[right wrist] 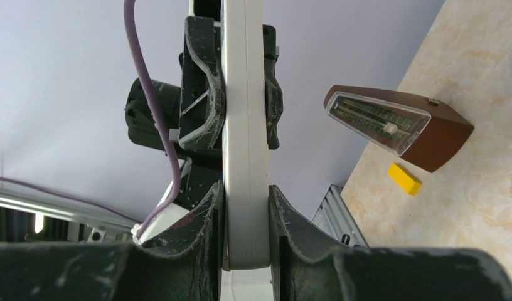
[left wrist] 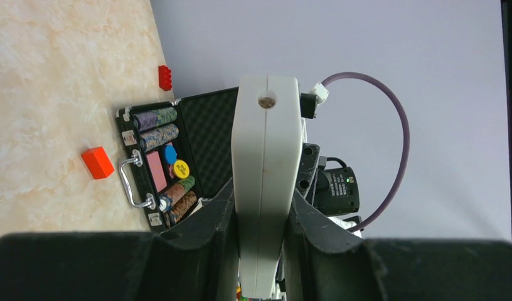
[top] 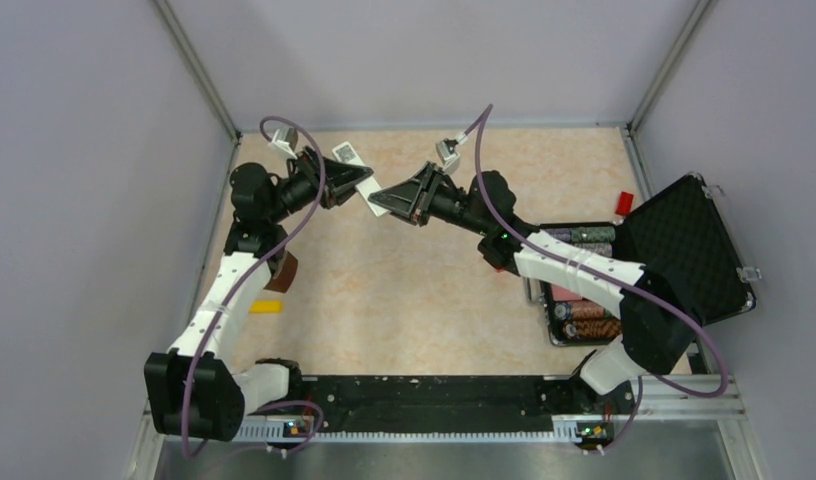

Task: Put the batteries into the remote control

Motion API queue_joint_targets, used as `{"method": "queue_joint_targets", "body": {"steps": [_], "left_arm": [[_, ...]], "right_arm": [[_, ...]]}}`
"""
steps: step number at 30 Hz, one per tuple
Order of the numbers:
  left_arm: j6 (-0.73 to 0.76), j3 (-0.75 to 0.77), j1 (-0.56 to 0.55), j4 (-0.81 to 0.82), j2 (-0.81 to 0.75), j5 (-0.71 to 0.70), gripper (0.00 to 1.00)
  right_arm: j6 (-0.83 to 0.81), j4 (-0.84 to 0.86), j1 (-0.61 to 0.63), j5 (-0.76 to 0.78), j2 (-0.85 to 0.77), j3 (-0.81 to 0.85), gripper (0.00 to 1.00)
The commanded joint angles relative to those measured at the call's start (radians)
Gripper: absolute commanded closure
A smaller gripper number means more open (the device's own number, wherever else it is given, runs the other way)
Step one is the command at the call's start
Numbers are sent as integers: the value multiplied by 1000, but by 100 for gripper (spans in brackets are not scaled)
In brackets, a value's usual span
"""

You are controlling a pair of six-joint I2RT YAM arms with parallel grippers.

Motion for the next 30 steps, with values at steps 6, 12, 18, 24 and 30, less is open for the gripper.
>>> {"method": "queue_joint_targets", "body": {"steps": [6, 12, 18, 24, 30], "left_arm": [[1, 145, 20, 32, 75, -9, 100], [-5, 170, 21, 39, 100, 16, 100], [-152, 66, 0, 226, 44, -84, 100], [-179, -52, -52, 280, -95, -293, 100], [-112, -88, -88, 280, -196, -419, 100]], "right_arm": [[-151, -119, 4, -320, 59, 90, 98], [-171, -152, 1, -315, 66, 93, 97], [-94, -95, 15, -76, 10, 45, 75], [-54, -156, 53, 100, -3, 57, 69], [-51, -238, 89, 198, -12, 53, 61]]}}
